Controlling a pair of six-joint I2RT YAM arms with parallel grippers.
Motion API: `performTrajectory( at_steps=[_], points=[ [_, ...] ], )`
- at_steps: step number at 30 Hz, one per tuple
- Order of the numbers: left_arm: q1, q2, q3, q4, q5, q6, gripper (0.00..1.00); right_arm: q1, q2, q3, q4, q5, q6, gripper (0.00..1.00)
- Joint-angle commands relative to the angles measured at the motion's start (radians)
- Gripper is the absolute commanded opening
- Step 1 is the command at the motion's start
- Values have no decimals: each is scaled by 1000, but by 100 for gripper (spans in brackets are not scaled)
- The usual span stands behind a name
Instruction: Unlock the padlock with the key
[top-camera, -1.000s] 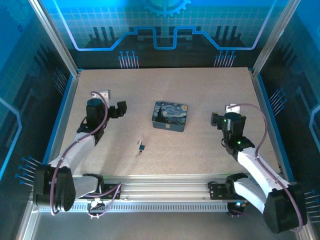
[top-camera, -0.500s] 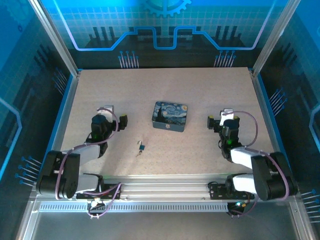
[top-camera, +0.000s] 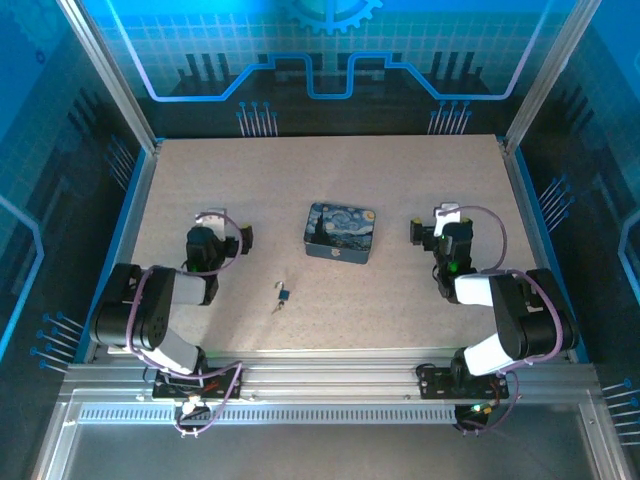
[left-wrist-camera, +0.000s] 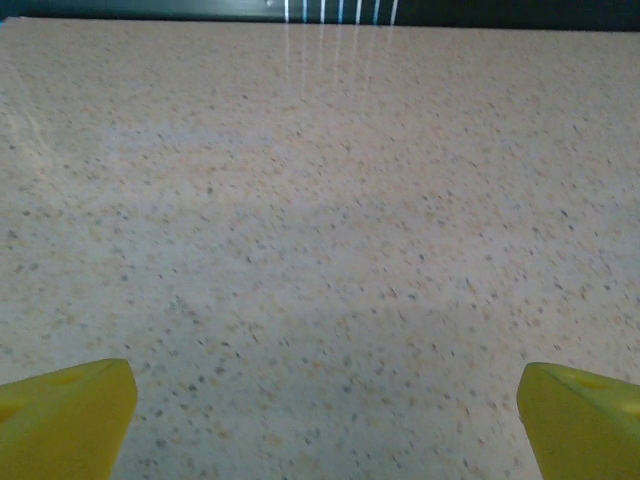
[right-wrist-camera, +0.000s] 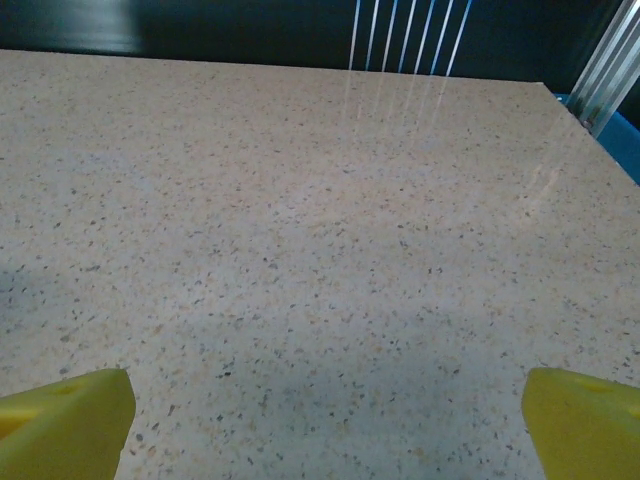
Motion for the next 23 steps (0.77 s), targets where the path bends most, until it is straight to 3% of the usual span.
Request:
performTrajectory(
  at_steps=[1,16,23],
  points=[
    [11,-4,17,23,-6,-21,99,-11,3,9,-26,18,3,100],
    [6,-3,19,22,-1,-14,99,-9,4,11,-27,16,0,100],
    [6,-3,18,22,-2,-15,99,-20,8,14,-32,-48,-12,100]
  ],
)
